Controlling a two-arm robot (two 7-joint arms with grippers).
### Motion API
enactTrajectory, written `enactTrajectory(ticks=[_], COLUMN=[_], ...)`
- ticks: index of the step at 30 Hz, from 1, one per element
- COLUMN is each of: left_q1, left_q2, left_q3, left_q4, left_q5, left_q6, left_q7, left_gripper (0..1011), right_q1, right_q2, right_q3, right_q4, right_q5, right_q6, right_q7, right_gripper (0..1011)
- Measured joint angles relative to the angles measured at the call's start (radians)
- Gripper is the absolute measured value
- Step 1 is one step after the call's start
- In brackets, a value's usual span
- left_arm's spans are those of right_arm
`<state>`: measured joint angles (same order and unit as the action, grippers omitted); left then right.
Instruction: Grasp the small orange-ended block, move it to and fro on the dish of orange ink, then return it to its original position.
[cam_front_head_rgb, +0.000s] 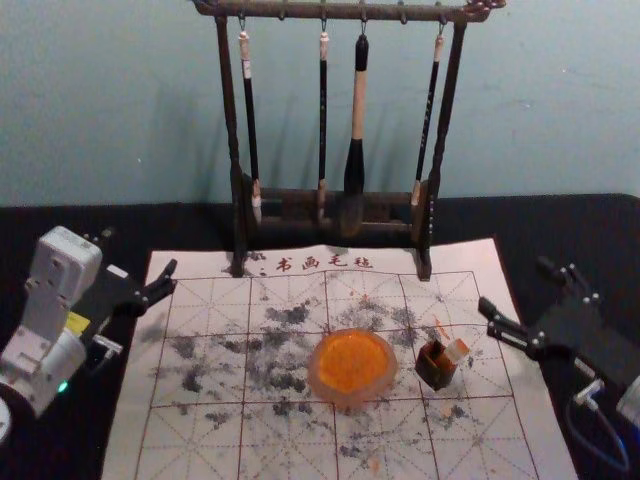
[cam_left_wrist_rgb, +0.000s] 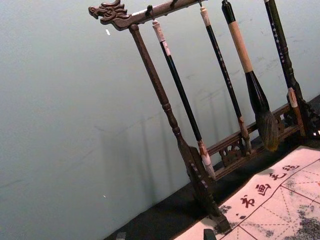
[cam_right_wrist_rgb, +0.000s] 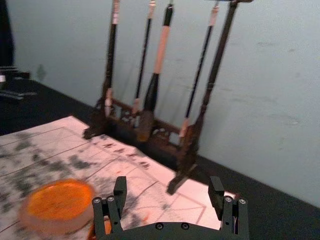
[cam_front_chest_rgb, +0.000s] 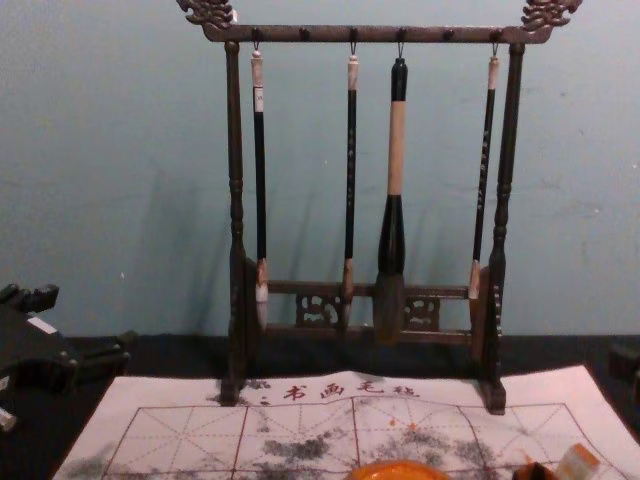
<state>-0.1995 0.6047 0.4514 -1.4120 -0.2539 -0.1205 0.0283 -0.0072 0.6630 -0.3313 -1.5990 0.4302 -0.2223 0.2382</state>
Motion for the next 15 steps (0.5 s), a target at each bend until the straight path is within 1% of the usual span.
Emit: enactTrajectory(ticks=[6, 11, 15], left_q1=[0.0, 0.0, 0.0], left_q2=[0.0, 0.0, 0.0], left_q3=[0.0, 0.0, 0.0], left_q4=[0.0, 0.0, 0.0], left_q5=[0.0, 0.0, 0.0], left_q6=[0.0, 0.0, 0.0], left_q7=[0.0, 0.0, 0.0], left_gripper=[1001, 1001, 1001], right_q1=[-0.034, -0.049, -0.049], right_q2=[0.015, 0.021, 0.016], right_q3=[-0.009, -0.018, -0.023], right_q4=[-0.012, -0.009, 0.006], right_q5=[0.003, -0.003, -0.003], right_q6=[0.004, 0.006, 0.013], right_q7=[0.06, 0.1, 0.128], right_gripper=[1002, 1002, 1002])
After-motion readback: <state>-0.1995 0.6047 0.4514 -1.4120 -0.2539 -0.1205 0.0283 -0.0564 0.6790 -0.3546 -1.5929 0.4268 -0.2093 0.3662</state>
